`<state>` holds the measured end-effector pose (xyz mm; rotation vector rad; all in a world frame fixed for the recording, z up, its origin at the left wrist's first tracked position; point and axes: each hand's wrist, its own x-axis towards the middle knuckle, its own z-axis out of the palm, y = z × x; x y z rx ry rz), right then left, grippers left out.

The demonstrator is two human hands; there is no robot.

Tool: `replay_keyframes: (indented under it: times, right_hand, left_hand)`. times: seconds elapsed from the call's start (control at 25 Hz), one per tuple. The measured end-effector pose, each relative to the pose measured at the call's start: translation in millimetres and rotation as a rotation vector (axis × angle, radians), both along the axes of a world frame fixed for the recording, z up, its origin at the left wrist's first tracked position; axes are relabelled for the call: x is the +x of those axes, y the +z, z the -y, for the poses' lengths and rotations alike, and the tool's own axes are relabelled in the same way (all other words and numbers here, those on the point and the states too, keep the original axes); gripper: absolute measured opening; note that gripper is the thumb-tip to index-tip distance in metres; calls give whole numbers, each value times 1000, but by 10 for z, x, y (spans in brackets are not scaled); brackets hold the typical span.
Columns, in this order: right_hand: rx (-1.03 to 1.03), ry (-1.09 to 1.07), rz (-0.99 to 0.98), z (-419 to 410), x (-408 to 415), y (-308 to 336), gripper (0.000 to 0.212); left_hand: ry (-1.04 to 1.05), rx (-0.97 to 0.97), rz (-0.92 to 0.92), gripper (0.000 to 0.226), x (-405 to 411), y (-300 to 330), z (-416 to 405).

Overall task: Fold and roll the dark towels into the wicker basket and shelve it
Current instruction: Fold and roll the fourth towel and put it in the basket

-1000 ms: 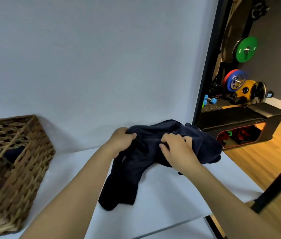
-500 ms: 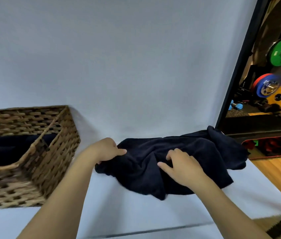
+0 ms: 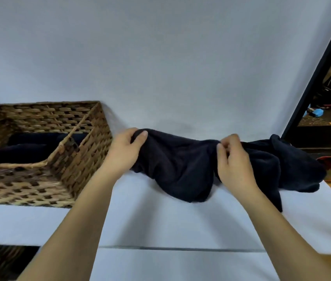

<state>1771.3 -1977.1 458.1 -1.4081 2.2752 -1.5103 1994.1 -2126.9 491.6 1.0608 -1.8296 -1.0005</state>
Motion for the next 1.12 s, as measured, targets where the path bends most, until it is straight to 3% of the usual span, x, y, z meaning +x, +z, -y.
replay_keyframes:
  times: [0.08,0.12,0.2,0.28,0.36,0.48,0.56,0.64,0.72,0.8,0.96,1.04,1.12]
  right_hand:
    - [-270,-53,132,-3,-36,200,4]
    - [-284,-24,125,-6,-24,236,3]
    - [-105,93,35,-4,3,148,3]
    - [133,178,-72,-18,10,-18,7]
    - [113,172,-56,-8,30,11,8]
    - [-309,64,-16,64,82,405,7]
    - [-371,13,-148,130,80,556,9]
    - [-86,-38,-351,143,158,391,11]
    - [193,0,-222,70,299,10,12]
    - [239,42,-3,-97,517,-226,14]
    - [25,27,131,-227,861,-107,8]
    - [109,93,159,-312,1012,-86,14]
    - [269,164,202,-469,1178,-226,37]
  left_hand:
    - [99,46,-171,28,108,118,26]
    - [112,72,-98,31,172,120,51]
    - [65,167,197,30,298,-8,34]
    - [15,241,309,30,379,-178,-66]
    - [39,181,170,29,431,-175,-125]
    - [39,192,-324,23,580,258,-210]
    - [58,239,-500,21,716,459,-291]
    - [156,283,-352,19,839,368,-486]
    - [147,304,39,24,983,-34,-710]
    - [127,304,327,25,1244,-456,-897]
    - [207,331,169,19,1726,-653,-1160]
    - [204,337,127,17,1806,-669,-1331]
    - [186,345,111,13,1841,-766,-1553]
